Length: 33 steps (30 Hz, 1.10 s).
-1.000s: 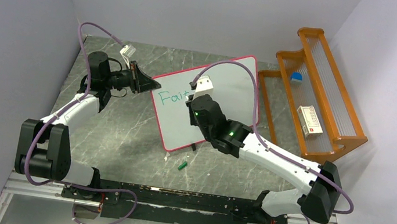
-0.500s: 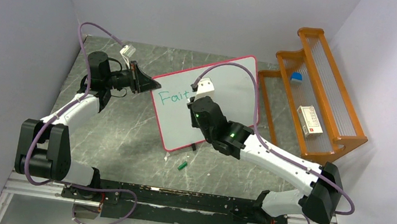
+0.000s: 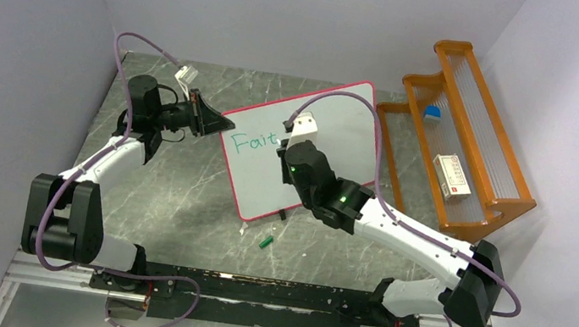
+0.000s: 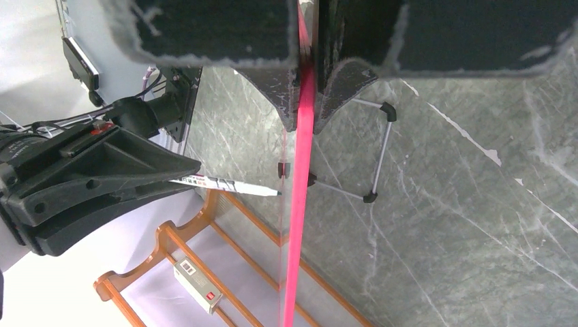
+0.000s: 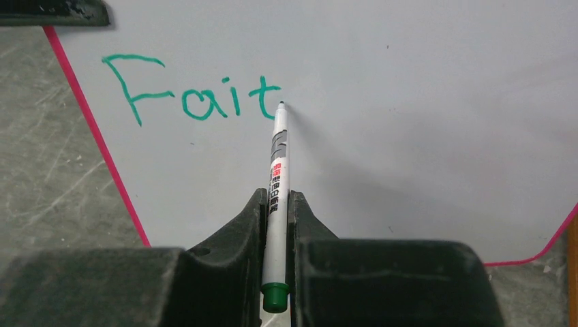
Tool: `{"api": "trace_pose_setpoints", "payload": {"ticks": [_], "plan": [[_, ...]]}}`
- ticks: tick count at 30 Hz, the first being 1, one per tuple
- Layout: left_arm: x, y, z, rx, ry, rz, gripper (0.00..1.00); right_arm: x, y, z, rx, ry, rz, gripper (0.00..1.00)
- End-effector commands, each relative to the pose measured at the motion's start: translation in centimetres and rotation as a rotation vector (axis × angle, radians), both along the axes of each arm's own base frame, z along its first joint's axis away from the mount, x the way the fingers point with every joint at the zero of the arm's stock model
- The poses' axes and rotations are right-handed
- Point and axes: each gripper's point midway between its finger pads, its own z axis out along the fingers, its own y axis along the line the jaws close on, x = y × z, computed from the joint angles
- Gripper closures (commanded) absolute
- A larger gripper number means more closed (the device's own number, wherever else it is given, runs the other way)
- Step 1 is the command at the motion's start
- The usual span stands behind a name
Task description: Write a sentence on the whiteboard
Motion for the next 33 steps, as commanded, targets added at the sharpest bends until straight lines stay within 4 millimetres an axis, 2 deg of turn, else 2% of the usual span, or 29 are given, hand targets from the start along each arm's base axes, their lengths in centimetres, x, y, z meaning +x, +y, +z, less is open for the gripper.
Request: {"api": "trace_pose_setpoints", "payload": {"ticks": [1,17,23,33], "plan": [[-0.7,-0.7,-2.4,0.032,0.069,-0.034,0.95,0.7,-0.3,2.6,0.055,-0.065,-0.018,1.00],[-0.7,-0.7,-2.4,0.033,0.069,-0.035,0.95,2.5,0.7,4.4,0.062,-0.110,-0.010,1.00],[-0.7,-0.7,-2.4,0.033,0.070,-0.035,0.95,2.8,1.0,4.2,0.054,-0.105,-0.003,1.00],[-0.7,-0.7,-2.4,0.034,0.070,-0.035,0.95,2.8,0.7,2.6,0.016,-0.061,-0.010,1.00]]}}
